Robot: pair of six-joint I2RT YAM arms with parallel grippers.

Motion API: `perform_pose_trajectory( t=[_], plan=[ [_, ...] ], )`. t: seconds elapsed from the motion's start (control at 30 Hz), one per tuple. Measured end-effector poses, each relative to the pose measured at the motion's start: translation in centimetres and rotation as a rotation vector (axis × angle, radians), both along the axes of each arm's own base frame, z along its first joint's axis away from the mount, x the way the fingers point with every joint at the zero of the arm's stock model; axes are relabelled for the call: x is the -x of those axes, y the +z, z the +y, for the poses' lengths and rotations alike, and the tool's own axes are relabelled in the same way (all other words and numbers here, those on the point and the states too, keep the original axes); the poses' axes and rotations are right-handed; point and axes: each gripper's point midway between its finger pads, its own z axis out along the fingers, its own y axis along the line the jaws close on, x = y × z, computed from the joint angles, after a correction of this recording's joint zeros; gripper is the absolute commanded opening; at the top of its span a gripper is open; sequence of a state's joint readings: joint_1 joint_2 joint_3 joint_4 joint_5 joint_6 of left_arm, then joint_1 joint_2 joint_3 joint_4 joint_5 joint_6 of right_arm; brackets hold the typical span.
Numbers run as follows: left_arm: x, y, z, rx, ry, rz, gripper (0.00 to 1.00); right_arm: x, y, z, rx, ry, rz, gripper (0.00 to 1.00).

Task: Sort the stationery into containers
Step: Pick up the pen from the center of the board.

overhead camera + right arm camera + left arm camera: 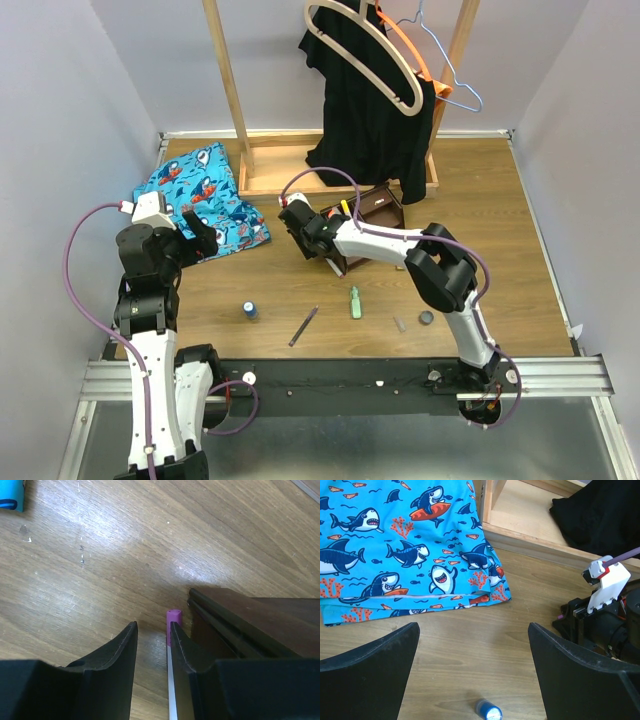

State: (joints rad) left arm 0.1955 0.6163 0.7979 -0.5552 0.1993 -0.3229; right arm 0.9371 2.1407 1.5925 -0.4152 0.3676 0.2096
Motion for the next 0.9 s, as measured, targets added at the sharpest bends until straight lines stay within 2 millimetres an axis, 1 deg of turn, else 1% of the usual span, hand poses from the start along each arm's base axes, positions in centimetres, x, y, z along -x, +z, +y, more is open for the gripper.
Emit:
perform_pose_trajectory(
  t=[0.1, 0.2, 0.3, 0.53, 0.73, 0.9],
  plan=[
    [0.0, 0.0, 0.0, 0.000, 0.000, -0.001, 0.99, 0.0, 0.0, -0.1, 0.005, -0.005, -0.006, 0.40],
    [0.0, 0.0, 0.0, -0.001, 0.000, -0.002, 0.99, -0.1, 0.0, -0.1, 0.007, -0.010, -0.010, 0.43],
    [0.0, 0.1, 0.0, 0.000, 0.000, -0.002, 0.99, -0.1, 0.0, -0.3, 0.015, -0.016, -0.018, 0.44],
    [0.0, 0.1, -0.3, 0.006, -0.015, -0.003, 0.99, 0.1, -0.6, -0.6, 0.006, -0.058, -0.012, 0.44],
    [-0.1, -0.2, -0.4, 0.010, -0.020, 0.007, 0.99, -0.1, -0.8, -0.7, -0.011, -0.080, -0.008, 0.44],
    [-0.2, -0.4, -0.4, 0.013, -0.021, 0.016, 0.99, 0.1, -1.2, -0.5, -0.037, -0.072, 0.021, 0.44]
  ],
)
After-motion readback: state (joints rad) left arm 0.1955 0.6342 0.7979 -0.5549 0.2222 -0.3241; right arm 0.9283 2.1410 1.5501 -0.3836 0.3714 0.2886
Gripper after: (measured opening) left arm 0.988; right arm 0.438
